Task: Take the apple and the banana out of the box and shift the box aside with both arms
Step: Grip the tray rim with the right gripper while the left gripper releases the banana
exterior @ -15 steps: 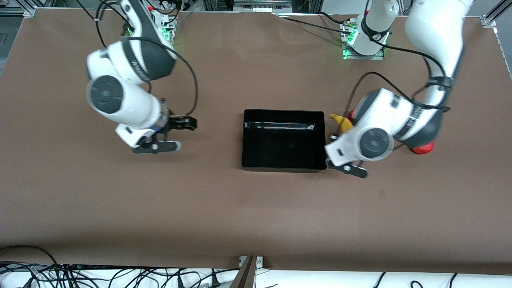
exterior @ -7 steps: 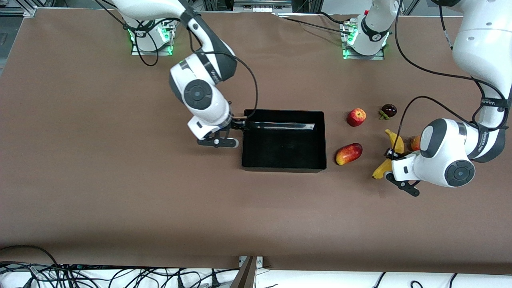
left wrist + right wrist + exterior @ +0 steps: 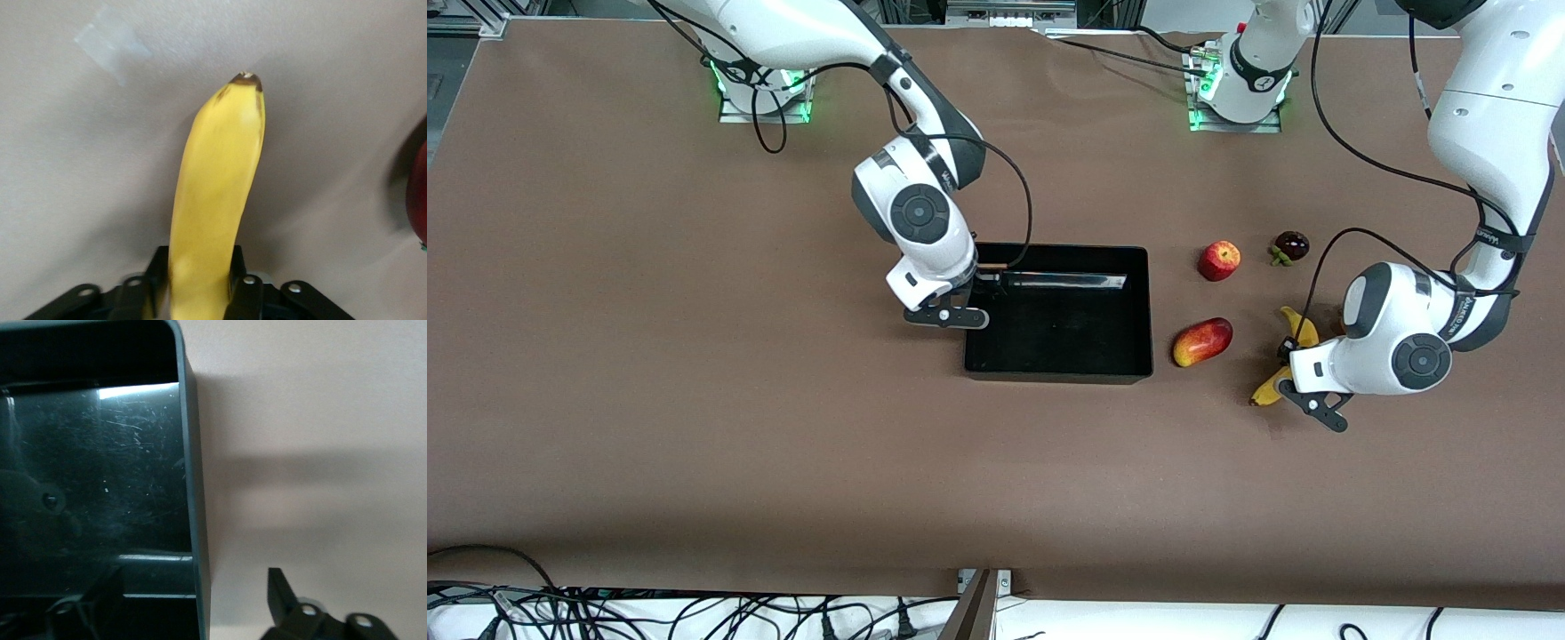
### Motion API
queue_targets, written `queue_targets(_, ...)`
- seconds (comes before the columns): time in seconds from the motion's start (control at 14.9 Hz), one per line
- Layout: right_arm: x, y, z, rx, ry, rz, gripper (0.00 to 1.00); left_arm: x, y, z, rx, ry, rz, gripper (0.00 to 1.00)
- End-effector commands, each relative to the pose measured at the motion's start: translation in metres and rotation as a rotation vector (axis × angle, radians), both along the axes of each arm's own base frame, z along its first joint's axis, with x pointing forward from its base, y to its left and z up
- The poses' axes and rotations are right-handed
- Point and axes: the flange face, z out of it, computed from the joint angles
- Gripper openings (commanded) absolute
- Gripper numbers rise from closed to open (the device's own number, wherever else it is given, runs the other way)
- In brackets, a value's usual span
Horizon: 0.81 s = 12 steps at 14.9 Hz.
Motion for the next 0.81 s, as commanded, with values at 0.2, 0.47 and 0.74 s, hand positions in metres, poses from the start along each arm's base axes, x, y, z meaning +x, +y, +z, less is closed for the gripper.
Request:
queue_targets(0.2,-0.004,0.006,-0.017,-0.022,-0.021,0.008,0.08,0.001,-0.009,0.058,0.035,-0.047,-0.031,1.0)
queue_targets(0.47,0.009,-0.007,-0.007,-0.019,-0.028,0.021,0.0,0.013,-0.034,0.123,0.05,-0.072,-0.029,1.0)
queue_targets(0.74,0.045,-0.06,0.043,-0.039,-0.026,0.041,0.0,0.019,-0.049,0.203,0.093,0.057,0.146,1.0)
